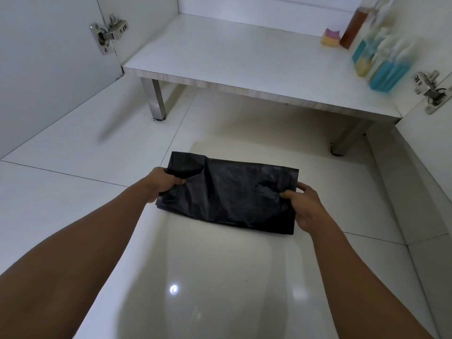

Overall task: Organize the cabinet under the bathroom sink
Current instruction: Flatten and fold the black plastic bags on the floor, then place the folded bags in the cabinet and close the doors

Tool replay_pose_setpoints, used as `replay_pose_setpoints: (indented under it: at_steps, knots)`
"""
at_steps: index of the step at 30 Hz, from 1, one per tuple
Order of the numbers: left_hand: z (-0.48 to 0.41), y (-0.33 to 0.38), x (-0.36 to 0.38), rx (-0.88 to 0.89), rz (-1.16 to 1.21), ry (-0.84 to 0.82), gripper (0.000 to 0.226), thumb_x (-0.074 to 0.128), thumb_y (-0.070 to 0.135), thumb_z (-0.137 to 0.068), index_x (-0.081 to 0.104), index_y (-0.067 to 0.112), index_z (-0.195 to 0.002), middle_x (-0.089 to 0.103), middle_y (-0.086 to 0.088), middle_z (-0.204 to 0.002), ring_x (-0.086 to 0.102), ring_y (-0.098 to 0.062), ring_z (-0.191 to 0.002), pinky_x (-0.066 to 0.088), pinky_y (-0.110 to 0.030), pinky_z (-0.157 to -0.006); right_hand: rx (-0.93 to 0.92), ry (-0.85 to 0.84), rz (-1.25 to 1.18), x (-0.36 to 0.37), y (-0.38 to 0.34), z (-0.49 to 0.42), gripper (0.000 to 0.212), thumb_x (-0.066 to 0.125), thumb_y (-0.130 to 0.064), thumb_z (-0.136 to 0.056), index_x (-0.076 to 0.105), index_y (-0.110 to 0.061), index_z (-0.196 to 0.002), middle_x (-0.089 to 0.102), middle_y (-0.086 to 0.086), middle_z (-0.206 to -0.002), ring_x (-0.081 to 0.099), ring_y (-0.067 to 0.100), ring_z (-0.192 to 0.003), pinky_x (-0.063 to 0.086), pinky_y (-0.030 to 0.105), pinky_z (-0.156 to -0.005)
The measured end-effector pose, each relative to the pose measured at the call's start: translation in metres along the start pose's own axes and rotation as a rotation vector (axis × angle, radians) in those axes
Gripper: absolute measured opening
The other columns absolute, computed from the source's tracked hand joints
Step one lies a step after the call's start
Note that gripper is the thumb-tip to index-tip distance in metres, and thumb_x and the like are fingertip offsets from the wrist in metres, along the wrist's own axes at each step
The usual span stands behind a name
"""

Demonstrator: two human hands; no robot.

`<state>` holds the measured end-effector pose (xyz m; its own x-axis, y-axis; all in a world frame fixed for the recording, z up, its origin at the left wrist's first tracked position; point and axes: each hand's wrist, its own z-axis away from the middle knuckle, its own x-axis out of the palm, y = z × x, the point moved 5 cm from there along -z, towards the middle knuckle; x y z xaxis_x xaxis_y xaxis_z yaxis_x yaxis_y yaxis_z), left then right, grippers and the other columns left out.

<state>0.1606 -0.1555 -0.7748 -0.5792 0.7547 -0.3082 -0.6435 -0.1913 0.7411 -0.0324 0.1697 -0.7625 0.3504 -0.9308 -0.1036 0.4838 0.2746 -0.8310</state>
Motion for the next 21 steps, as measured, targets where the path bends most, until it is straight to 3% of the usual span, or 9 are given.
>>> replay_pose_setpoints:
  at_steps: [4, 7, 11, 14, 17, 19, 21]
  knots:
    - [0.002, 0.006, -0.003, 0.088, 0.116, -0.028, 0.035, 0.077, 0.011, -0.087, 0.066, 0.006, -0.12, 0.072, -0.009, -0.113, 0.07, -0.025, -0.098, 0.055, -0.04, -0.094, -0.04, -0.103, 0.085, 0.005, -0.033, -0.004, 0.034, 0.064, -0.001, -0.087, 0.063, -0.01, -0.12, 0.07, 0.013, -0.111, 0.068, 0.033, -0.099, 0.055, 0.052, -0.091]
    - [0.005, 0.014, -0.004, 0.117, 0.236, -0.058, 0.032, 0.074, 0.011, -0.089, 0.064, 0.009, -0.12, 0.071, -0.008, -0.114, 0.068, -0.025, -0.1, 0.054, -0.038, -0.09, -0.157, -0.108, 0.188, 0.014, -0.063, 0.0, 0.021, 0.06, -0.004, -0.09, 0.066, -0.02, -0.103, 0.07, 0.011, -0.107, 0.067, 0.034, -0.099, 0.053, 0.055, -0.093]
    - [0.008, 0.034, -0.016, 0.125, 0.449, 0.031, 0.031, 0.069, 0.009, -0.09, 0.06, 0.011, -0.12, 0.069, -0.011, -0.111, 0.068, -0.03, -0.097, 0.057, -0.038, -0.079, -0.465, -0.113, 0.371, 0.044, -0.145, 0.015, 0.021, 0.065, -0.008, -0.085, 0.071, -0.025, -0.095, 0.073, 0.004, -0.099, 0.068, 0.029, -0.096, 0.055, 0.05, -0.09]
    - [0.014, 0.067, -0.023, 0.158, 0.662, 0.086, 0.029, 0.063, 0.007, -0.088, 0.06, 0.01, -0.117, 0.07, -0.014, -0.109, 0.069, -0.034, -0.095, 0.06, -0.042, -0.076, -0.753, -0.062, 0.469, 0.081, -0.237, 0.036, 0.019, 0.064, -0.001, -0.081, 0.073, -0.015, -0.091, 0.073, 0.0, -0.083, 0.067, 0.02, -0.077, 0.054, 0.034, -0.072]
    - [0.018, 0.106, -0.036, 0.183, 0.854, 0.137, 0.024, 0.06, 0.006, -0.088, 0.062, 0.006, -0.113, 0.071, -0.015, -0.106, 0.069, -0.034, -0.091, 0.058, -0.038, -0.068, -0.975, 0.038, 0.572, 0.131, -0.328, 0.061, 0.012, 0.061, -0.008, -0.079, 0.07, -0.015, -0.082, 0.06, -0.005, -0.067, 0.057, 0.018, -0.065, 0.051, 0.036, -0.066]
    - [0.014, 0.129, -0.046, 0.18, 0.917, 0.172, 0.024, 0.064, 0.01, -0.09, 0.058, 0.007, -0.113, 0.068, -0.013, -0.106, 0.067, -0.033, -0.091, 0.059, -0.042, -0.074, -1.085, 0.122, 0.669, 0.169, -0.377, 0.078, 0.004, 0.061, -0.02, -0.078, 0.065, -0.02, -0.077, 0.056, -0.008, -0.067, 0.059, 0.022, -0.076, 0.05, 0.046, -0.081]
    - [0.005, 0.147, -0.055, 0.167, 0.913, 0.229, 0.024, 0.067, 0.015, -0.092, 0.053, 0.01, -0.11, 0.064, -0.01, -0.105, 0.062, -0.031, -0.09, 0.058, -0.048, -0.085, -1.164, 0.241, 0.826, 0.204, -0.411, 0.092, 0.011, 0.06, -0.023, -0.084, 0.061, -0.022, -0.073, 0.059, -0.007, -0.08, 0.053, 0.026, -0.097, 0.038, 0.044, -0.088]
